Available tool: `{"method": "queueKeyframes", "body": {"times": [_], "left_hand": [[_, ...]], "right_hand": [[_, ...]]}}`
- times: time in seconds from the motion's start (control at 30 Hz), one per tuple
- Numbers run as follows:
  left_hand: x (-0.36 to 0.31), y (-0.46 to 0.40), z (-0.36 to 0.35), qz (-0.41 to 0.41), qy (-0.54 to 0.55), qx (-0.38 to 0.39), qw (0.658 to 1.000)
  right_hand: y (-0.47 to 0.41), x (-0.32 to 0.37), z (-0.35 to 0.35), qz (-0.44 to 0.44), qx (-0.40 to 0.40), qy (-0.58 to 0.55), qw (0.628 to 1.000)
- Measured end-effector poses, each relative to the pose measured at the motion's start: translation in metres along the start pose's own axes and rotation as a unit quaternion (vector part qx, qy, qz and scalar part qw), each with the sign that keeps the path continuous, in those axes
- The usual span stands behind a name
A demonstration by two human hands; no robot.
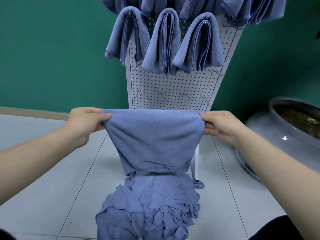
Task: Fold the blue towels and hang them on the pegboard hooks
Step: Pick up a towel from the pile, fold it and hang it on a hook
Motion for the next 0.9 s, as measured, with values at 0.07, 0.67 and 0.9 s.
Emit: {"method": "queueKeyframes", "body": {"times": [0.07,0.67,0.9], "left_hand": [[0.009,-0.001,0.000,0.024,-0.025,0.008,0.999],[-0.026,0.085,-0.049,-0.182,-0.057,0.051,0.980],[-0.012,0.099,-0.057,-0.208,-0.080,0.089,0.971]], "right_hand": [[0.002,-0.007,-0.008,-0.032,-0.004,0.021,0.999],[0.095,0.014,-0.107,0.072,0.070,-0.079,0.992],[0.101,0.007,-0.121,0.123,0.086,-0.065,0.987]]}}
Point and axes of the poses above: each hand's wrist, its own y-axis away from the middle knuckle, its own z-axis out of the back of the hand, x = y × z, the point moved 2 cm from there along -y, towards the middle knuckle, and after that the axes turned 3 degrees about -x, right-handed, at the moved point
